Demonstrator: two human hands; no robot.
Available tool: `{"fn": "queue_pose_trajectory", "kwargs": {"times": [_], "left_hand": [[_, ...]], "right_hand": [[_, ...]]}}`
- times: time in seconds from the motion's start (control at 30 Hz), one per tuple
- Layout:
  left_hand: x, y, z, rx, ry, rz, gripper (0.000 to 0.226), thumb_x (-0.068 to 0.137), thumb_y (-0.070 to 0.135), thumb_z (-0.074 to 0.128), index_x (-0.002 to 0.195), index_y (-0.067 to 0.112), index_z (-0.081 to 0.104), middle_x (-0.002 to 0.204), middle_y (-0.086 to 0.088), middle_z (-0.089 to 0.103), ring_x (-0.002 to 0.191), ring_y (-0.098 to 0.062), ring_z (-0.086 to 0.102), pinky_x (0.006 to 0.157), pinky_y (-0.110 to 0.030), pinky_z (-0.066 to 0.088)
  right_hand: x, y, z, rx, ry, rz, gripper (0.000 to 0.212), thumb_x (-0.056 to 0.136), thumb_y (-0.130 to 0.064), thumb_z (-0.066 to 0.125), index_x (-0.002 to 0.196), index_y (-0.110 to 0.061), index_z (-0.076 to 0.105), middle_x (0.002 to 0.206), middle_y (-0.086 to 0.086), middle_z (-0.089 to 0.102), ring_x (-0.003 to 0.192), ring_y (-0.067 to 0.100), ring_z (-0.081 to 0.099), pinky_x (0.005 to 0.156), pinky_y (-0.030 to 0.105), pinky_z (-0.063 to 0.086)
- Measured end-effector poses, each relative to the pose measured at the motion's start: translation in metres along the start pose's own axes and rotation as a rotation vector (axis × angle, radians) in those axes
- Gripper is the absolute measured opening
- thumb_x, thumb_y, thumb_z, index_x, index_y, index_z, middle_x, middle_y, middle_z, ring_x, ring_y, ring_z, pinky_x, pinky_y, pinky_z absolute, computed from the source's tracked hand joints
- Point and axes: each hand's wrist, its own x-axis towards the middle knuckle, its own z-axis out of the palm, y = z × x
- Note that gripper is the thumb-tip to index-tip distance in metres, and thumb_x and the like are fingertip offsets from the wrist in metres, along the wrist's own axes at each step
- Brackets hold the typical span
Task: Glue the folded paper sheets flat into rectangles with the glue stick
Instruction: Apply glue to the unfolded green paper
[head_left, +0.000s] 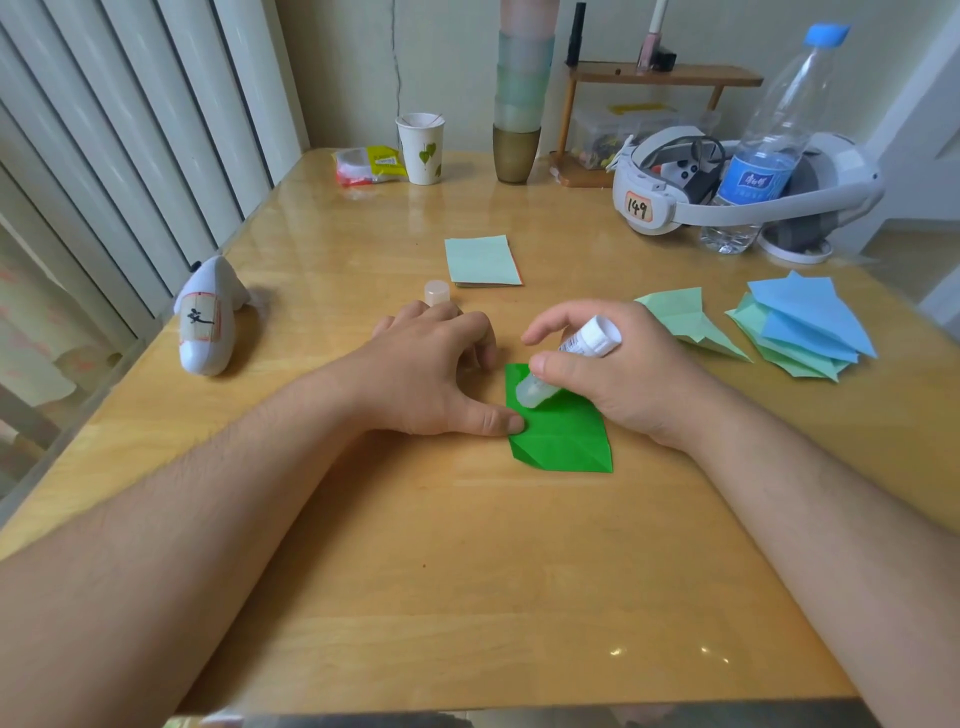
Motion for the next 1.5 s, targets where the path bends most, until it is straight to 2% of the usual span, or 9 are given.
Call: {"fn": "queue_pose_trajectory", "kwargs": {"times": [0.13,0.33,0.5,0.63,0.77,0.93,1.03,1.27,1.5], "left_hand": [[-0.001,0.000,-0.001,-0.004,-0.006,-0.001,0.077,0.046,0.094,0.052,0.102,0.041,0.050,0.103,0.021,0.045,0.108,-0.016,0.039,0.101,-0.040,0.038],[0.000,-0.001,0.000,-0.014,-0.006,0.014,0.073,0.050,0.093,0.057,0.101,0.041,0.050,0.104,0.021,0.044,0.108,-0.016,0.039,0.097,-0.037,0.034],[-0.001,-0.001,-0.001,-0.025,-0.002,0.026,0.063,0.058,0.085,0.067,0.101,0.043,0.050,0.105,0.019,0.045,0.110,-0.014,0.039,0.098,-0.036,0.034],[-0.001,-0.002,-0.001,-0.023,-0.006,0.026,0.068,0.054,0.091,0.061,0.100,0.044,0.049,0.105,0.020,0.046,0.109,-0.014,0.039,0.100,-0.039,0.036],[-0.001,-0.001,-0.001,-0.025,-0.007,0.021,0.067,0.054,0.090,0.063,0.100,0.043,0.049,0.105,0.020,0.045,0.109,-0.015,0.039,0.100,-0.039,0.036],[-0.001,-0.001,-0.002,-0.022,-0.012,0.024,0.064,0.056,0.088,0.065,0.100,0.044,0.048,0.104,0.021,0.044,0.110,-0.015,0.039,0.102,-0.040,0.037],[-0.001,-0.002,-0.002,-0.017,-0.011,0.026,0.066,0.054,0.091,0.062,0.100,0.045,0.048,0.104,0.022,0.045,0.110,-0.014,0.039,0.102,-0.040,0.037],[0.000,-0.003,-0.001,-0.013,-0.007,0.023,0.072,0.049,0.095,0.054,0.099,0.044,0.048,0.103,0.022,0.043,0.109,-0.016,0.039,0.101,-0.039,0.036],[-0.001,-0.002,-0.002,-0.016,-0.016,0.022,0.072,0.050,0.095,0.055,0.100,0.045,0.048,0.104,0.020,0.045,0.110,-0.015,0.039,0.103,-0.042,0.037]], "right_hand": [[0.001,-0.001,0.002,-0.036,-0.007,-0.002,0.025,0.075,-0.045,0.077,0.080,-0.021,0.071,0.077,0.017,0.064,0.067,0.014,0.051,0.065,0.035,0.041],[0.001,-0.001,-0.003,-0.070,-0.016,0.036,0.023,0.074,-0.039,0.075,0.075,-0.018,0.067,0.065,-0.002,0.057,0.062,0.010,0.048,0.062,0.032,0.039],[-0.002,0.003,-0.022,-0.097,-0.025,0.056,0.020,0.073,-0.031,0.074,0.070,-0.015,0.062,0.061,-0.002,0.052,0.059,0.009,0.042,0.057,0.030,0.033],[-0.003,0.006,-0.035,-0.132,-0.026,0.067,0.025,0.083,-0.012,0.079,0.067,-0.012,0.060,0.061,-0.002,0.052,0.058,0.009,0.042,0.054,0.027,0.032],[-0.001,0.009,-0.038,-0.178,-0.005,0.072,0.024,0.081,-0.007,0.076,0.065,-0.011,0.059,0.059,-0.005,0.052,0.057,0.007,0.042,0.052,0.025,0.032],[0.001,0.008,-0.038,-0.061,0.108,0.037,0.025,0.071,-0.020,0.071,0.064,-0.008,0.050,0.064,0.016,0.044,0.065,0.017,0.042,0.059,0.032,0.031],[0.002,0.006,-0.035,0.032,0.153,0.012,0.029,0.071,-0.021,0.070,0.062,-0.007,0.046,0.062,0.006,0.039,0.063,0.015,0.038,0.055,0.029,0.030],[-0.002,0.005,-0.019,-0.089,-0.052,0.028,0.022,0.074,-0.031,0.074,0.070,-0.014,0.061,0.062,-0.002,0.052,0.060,0.010,0.042,0.056,0.029,0.033],[-0.001,0.010,-0.035,-0.186,-0.022,0.058,0.020,0.075,-0.019,0.074,0.068,-0.011,0.057,0.062,0.000,0.050,0.060,0.011,0.042,0.060,0.032,0.033]]}}
